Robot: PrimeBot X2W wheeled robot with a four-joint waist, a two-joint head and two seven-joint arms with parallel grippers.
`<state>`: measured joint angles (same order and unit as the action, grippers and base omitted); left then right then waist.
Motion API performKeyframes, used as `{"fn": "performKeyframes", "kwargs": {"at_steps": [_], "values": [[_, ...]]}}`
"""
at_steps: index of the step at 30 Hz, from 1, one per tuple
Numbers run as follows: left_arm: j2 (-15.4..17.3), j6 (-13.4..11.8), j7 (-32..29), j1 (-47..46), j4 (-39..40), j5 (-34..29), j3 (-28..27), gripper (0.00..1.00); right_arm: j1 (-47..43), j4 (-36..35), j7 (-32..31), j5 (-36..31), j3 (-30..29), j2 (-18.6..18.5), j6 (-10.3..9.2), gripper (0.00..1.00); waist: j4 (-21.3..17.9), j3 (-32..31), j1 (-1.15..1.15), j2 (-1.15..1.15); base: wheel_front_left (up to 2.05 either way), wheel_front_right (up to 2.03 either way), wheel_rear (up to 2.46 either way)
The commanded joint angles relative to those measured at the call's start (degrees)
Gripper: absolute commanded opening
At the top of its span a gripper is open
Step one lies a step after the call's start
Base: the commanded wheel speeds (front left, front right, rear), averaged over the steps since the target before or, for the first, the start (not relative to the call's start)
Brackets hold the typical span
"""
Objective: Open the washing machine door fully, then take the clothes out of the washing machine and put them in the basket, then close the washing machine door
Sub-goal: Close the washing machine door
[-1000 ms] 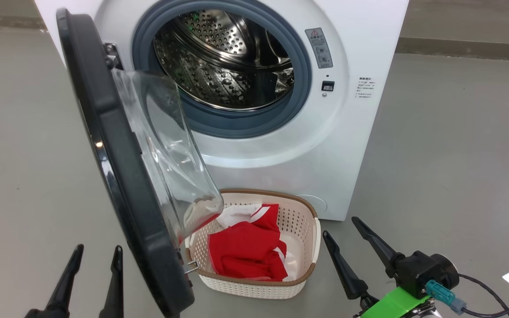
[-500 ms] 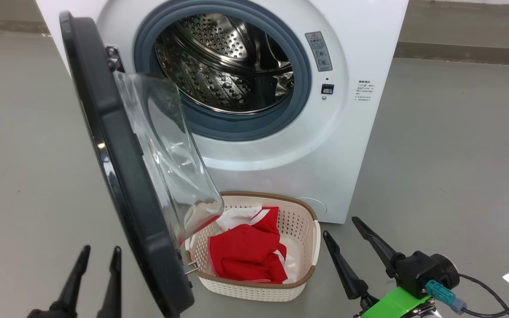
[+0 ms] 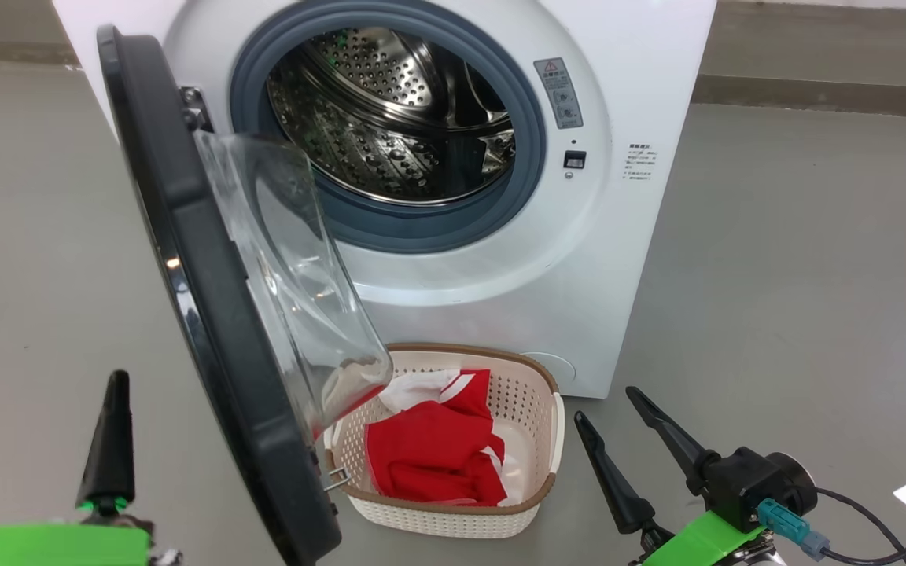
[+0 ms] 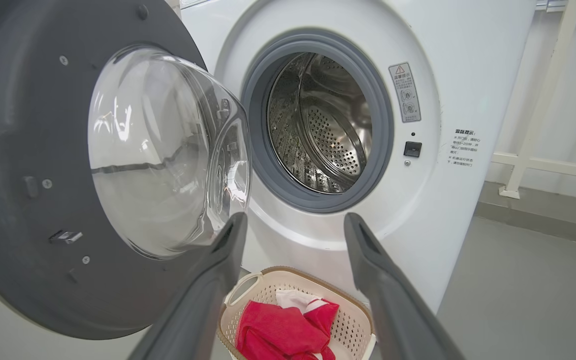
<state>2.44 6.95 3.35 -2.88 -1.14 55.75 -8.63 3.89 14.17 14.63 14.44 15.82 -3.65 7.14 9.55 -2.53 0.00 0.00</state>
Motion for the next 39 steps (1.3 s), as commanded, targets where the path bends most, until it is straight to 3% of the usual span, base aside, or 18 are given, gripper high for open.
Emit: {"fn": "performKeyframes", "kwargs": {"at_steps": [1,5,7,12,17,26,39], "values": [[0.47,-1.32,-3.31,-3.04,2.6,6.64,-2.48,0.0,1.37,-1.23,0.37,-0.13,1.19,-0.15,0.35,1.0,-0.32,-0.12,0.0,0.0,0.0,0.0,0.0],[0.45,-8.23,-10.89,-4.37,5.7,23.37,-4.4,0.0,1.19,-1.14,0.37,-0.08,1.27,-0.15,0.35,1.0,-0.91,-0.21,0.0,0.0,0.0,0.0,0.0],[0.45,-11.83,-14.02,-4.74,7.58,28.29,-5.34,0.0,1.15,-1.12,0.37,0.04,1.25,-0.12,0.35,1.0,-1.17,-0.15,0.0,0.0,0.0,0.0,0.0],[0.46,-18.72,-19.58,-5.0,12.06,36.1,-6.72,0.0,1.19,-1.08,0.37,0.34,1.45,-0.07,0.35,1.0,-1.82,0.09,0.0,0.0,0.0,0.0,0.0],[0.45,-22.59,-22.9,-4.03,15.19,40.05,-6.07,0.0,1.2,-1.08,0.37,1.09,1.31,0.03,0.35,1.0,-2.64,0.45,0.0,0.0,0.0,0.0,0.0],[0.46,-23.81,-23.91,-3.6,16.57,41.13,-4.71,0.0,1.5,-1.0,0.37,2.0,1.58,0.18,0.35,1.0,-4.46,1.48,0.0,0.0,0.0,0.0,0.0],[0.45,-22.25,-23.36,-6.19,14.53,42.54,-3.45,0.0,2.43,-1.02,0.37,1.95,1.44,0.28,0.35,1.0,-8.42,3.07,0.0,0.0,0.0,0.0,0.0]]}}
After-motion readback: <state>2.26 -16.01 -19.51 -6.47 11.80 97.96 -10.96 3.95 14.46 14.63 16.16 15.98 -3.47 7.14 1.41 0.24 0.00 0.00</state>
